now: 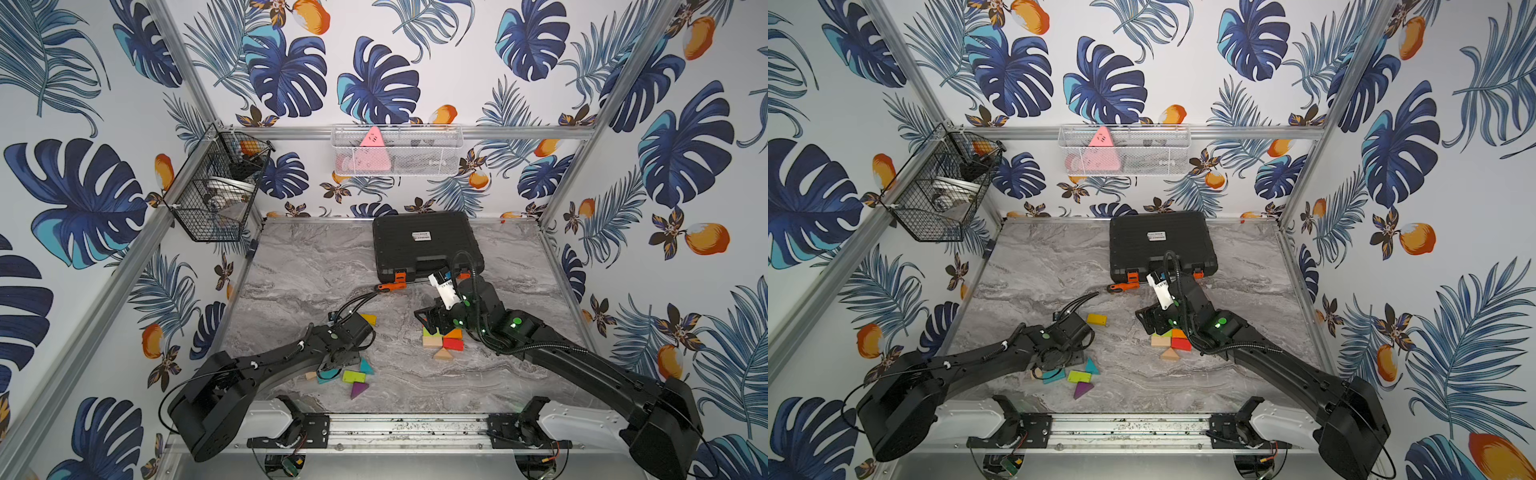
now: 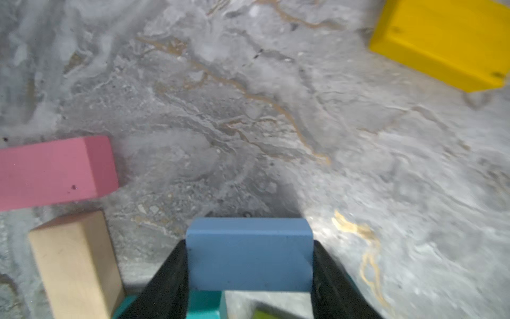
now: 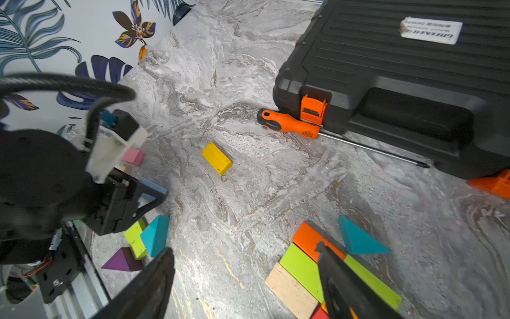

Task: Assemble a piece of candy with building blocks
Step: Pick up the building block from the center of the board, then assemble the building block at the center of the board.

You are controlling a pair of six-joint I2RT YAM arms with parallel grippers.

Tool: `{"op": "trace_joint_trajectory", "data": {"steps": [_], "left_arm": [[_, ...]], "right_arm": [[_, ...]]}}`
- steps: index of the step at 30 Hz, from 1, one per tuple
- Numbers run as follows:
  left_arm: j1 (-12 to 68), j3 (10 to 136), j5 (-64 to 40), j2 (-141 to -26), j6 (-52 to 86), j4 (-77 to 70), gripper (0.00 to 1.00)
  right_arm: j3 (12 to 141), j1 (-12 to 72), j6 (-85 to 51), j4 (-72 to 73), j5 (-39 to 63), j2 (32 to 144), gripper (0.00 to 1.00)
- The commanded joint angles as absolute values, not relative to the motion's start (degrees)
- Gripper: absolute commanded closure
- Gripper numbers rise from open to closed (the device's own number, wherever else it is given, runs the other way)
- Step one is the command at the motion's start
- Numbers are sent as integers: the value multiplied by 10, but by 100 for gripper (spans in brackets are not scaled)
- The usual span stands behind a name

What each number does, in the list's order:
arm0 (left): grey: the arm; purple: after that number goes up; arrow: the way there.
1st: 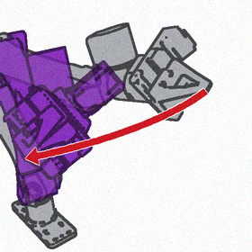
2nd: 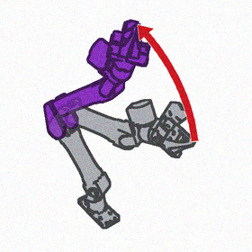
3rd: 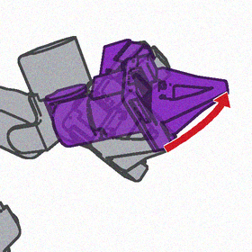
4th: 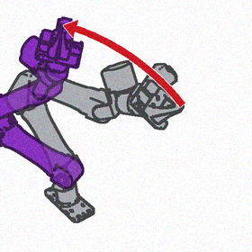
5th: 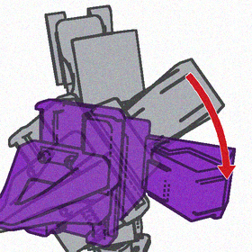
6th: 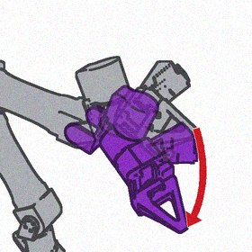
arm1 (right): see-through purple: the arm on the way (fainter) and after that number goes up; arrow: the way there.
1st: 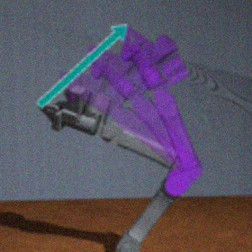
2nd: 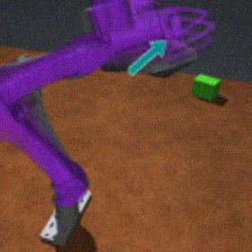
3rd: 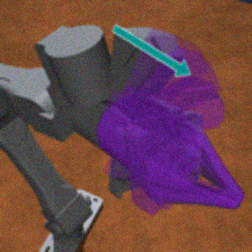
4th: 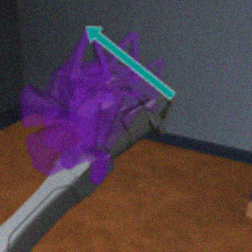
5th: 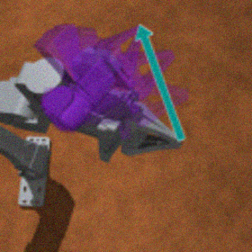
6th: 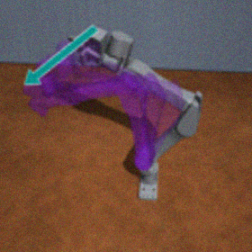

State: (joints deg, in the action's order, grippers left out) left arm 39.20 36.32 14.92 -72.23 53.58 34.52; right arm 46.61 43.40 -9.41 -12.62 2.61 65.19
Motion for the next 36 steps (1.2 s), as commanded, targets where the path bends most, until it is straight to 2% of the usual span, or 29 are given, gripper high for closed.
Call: {"op": "trace_joint_trajectory", "data": {"steps": [1,5,9,16,21,29,36], "left_arm": [[407,403,146,-697,506,375,52],[445,461,139,-709,489,346,51],[457,537,125,-806,451,331,52],[456,644,109,-978,388,296,52],[454,700,93,-1069,360,291,52],[436,707,128,-1086,348,306,51],[417,687,117,-1085,338,289,51]], "right_arm": [[438,433,-118,-107,-11,627,16],[431,432,-140,-130,-28,586,15],[444,431,-141,-175,-51,542,14],[410,428,-148,-164,-192,488,13],[403,426,-144,-155,-190,501,13],[405,425,-142,-151,-158,523,13],[402,425,-142,-150,-154,526,12]]}}
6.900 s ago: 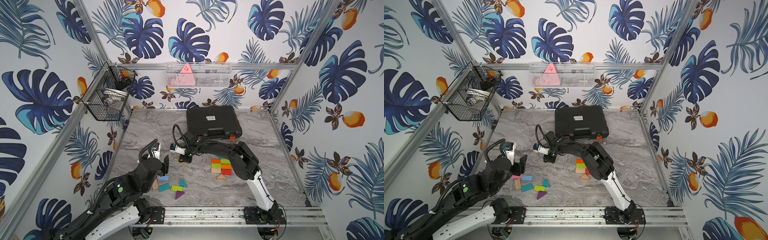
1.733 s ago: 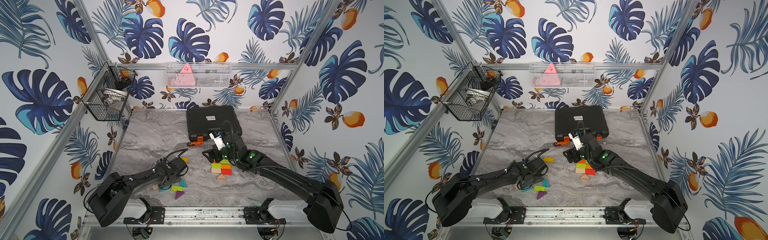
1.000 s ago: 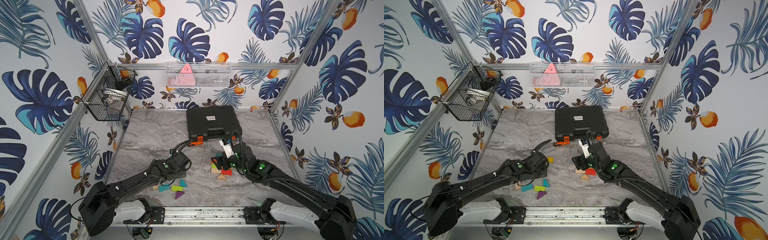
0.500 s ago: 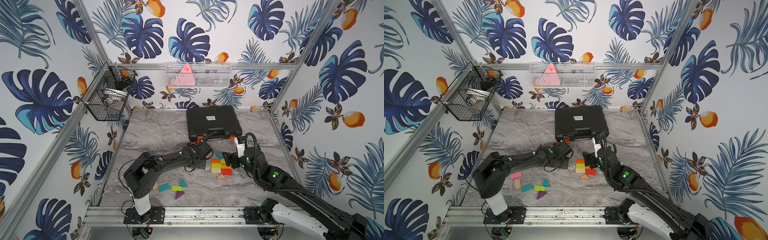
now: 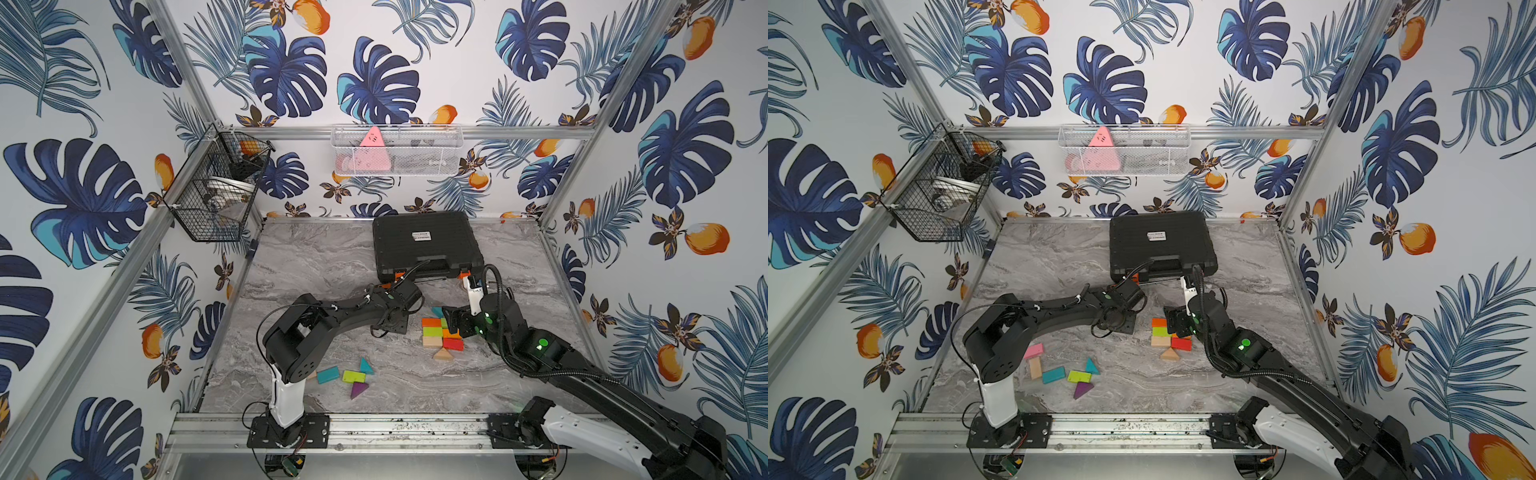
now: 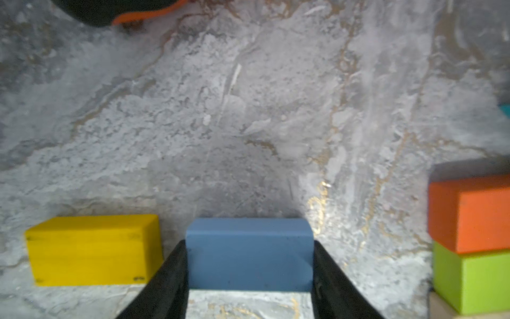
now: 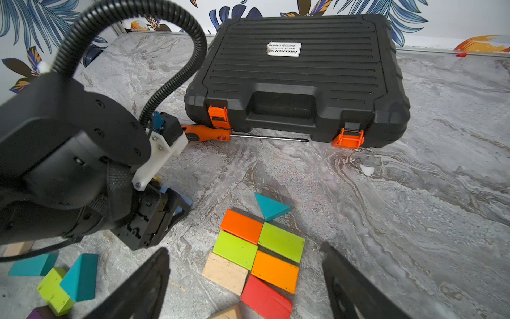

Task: Assemble a piece of candy with building blocks
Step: Assemble the building block at the center of the board.

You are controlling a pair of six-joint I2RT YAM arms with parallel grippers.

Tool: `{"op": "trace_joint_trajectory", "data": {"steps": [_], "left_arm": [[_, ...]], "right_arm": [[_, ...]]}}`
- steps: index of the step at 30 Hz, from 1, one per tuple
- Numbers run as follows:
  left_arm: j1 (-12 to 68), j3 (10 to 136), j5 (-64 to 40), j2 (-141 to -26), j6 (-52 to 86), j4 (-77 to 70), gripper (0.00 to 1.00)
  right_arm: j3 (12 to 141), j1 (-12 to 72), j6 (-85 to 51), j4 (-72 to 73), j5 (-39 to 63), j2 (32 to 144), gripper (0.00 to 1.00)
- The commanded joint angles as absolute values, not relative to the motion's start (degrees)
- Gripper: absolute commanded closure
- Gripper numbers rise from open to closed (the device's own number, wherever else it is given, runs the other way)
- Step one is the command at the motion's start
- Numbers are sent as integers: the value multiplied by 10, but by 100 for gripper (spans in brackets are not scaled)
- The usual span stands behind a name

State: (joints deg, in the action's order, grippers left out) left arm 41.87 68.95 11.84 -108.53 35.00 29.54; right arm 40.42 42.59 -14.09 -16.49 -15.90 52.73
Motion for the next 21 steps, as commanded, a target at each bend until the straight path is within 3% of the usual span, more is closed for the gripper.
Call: {"op": "trace_joint_trajectory", "data": {"steps": [1,21], "left_arm": [[417,688,120,-1086,338,291,51],[409,679,138,-1077,337,309,46]], "right_arm": [[403,425,-142,-150,-152,526,12],[408,425,-142,-155,-129,542,11]]}}
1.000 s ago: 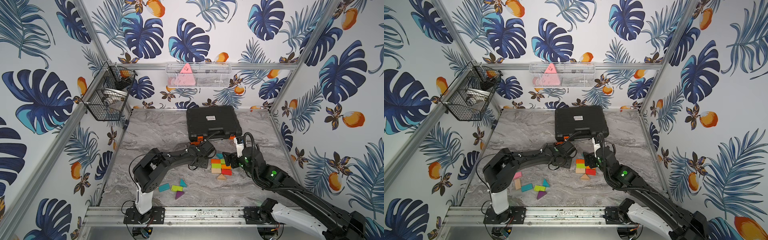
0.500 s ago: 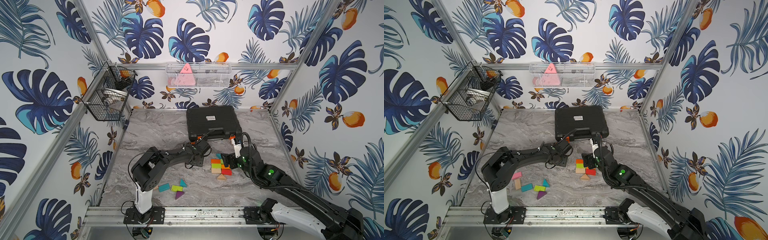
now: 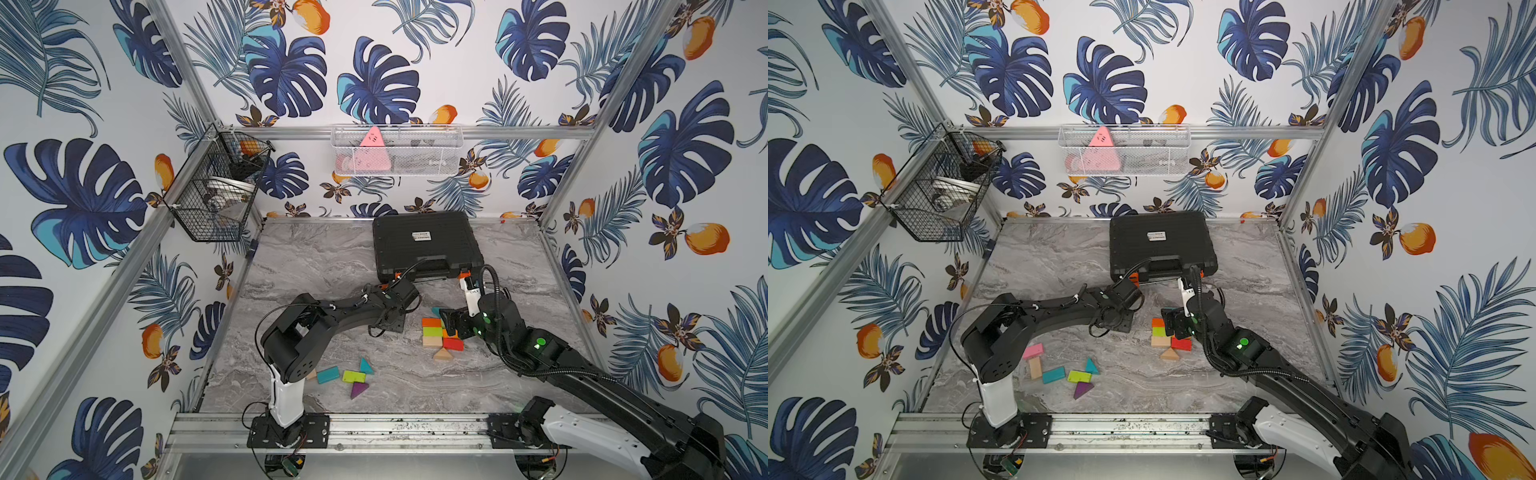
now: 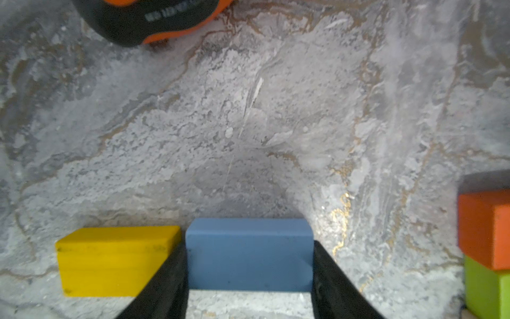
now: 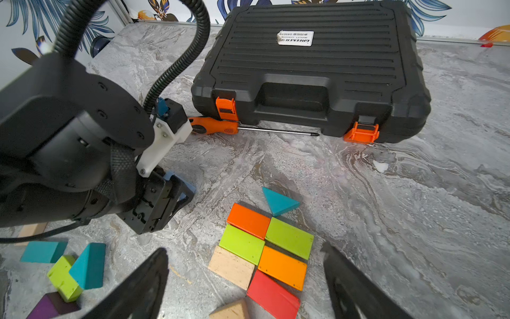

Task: Assemble a piece of candy with building blocks
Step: Assemble the building block at the center of the board.

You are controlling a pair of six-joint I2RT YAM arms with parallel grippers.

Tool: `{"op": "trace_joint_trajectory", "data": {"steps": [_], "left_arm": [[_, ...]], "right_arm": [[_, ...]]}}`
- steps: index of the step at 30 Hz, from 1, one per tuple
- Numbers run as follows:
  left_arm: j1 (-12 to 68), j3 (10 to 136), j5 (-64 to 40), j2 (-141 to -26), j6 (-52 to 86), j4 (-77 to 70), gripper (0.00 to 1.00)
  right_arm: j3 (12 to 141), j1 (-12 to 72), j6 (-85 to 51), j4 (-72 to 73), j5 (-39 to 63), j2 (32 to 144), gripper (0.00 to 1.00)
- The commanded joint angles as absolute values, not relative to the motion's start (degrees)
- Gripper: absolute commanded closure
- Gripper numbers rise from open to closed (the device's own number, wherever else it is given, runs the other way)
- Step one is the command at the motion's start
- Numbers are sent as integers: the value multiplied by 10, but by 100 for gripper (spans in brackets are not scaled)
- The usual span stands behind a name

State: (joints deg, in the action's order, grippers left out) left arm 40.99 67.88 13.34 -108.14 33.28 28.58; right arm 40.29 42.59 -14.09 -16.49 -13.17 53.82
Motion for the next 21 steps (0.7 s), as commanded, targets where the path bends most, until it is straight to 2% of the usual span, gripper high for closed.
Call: {"op": "trace_joint_trajectory", "data": {"steps": [1,14,21], "left_arm": [[409,678,137,-1075,339,310,45],[409,678,127,-1076,342,307,38],[409,682,129,-1050,341,315,26]], "right_arm": [[409,425,-142,-156,-129,544,11],[405,425,-142,-149,-121,549,10],[405,425,-141,-149,-121,547,10]]}}
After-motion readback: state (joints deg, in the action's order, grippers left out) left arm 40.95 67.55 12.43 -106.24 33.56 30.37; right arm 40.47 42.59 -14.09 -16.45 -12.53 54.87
